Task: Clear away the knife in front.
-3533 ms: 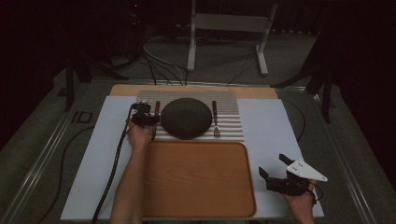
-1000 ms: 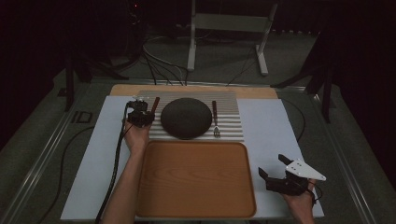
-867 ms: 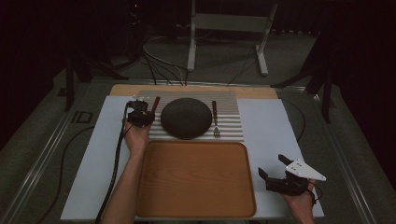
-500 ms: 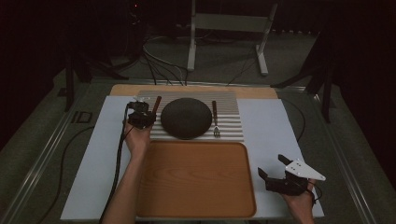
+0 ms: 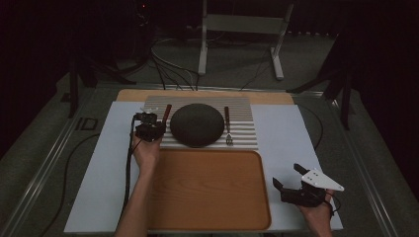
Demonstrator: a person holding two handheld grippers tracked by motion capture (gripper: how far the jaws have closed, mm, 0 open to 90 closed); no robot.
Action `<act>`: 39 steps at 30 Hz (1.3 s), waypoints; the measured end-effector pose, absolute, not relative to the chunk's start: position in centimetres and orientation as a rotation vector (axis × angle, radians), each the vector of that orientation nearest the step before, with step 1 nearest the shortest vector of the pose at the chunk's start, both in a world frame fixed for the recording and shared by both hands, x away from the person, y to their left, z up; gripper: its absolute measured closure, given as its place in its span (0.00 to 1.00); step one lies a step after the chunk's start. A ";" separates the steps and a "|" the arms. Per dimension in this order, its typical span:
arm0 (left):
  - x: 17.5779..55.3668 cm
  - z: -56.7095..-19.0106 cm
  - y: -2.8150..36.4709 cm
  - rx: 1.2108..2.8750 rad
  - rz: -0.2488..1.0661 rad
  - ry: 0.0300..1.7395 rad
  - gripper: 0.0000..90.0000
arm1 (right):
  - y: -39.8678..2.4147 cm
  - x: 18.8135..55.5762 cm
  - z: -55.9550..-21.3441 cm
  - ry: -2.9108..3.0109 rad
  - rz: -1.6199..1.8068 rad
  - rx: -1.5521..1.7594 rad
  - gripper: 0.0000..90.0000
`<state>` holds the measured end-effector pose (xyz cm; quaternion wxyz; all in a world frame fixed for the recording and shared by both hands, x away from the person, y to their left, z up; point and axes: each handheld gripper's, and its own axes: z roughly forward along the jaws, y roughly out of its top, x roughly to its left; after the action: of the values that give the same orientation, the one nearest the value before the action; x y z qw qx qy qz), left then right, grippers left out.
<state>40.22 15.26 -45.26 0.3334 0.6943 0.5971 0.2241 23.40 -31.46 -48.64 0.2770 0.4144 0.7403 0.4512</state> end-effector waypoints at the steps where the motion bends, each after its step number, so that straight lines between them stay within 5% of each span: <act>1: 40.1 -45.3 15.2 1.814 0.586 1.555 0.87 | -31.5 23.4 -48.6 1.988 1.211 1.113 0.08; 39: 35.6 -45.3 11.8 1.895 0.672 1.473 0.87 | -31.1 23.5 -48.8 2.008 1.203 1.098 0.08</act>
<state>35.58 11.75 -45.30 0.3191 0.7205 0.5600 0.2557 23.48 -31.15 -48.78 0.2745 0.4084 0.7467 0.4475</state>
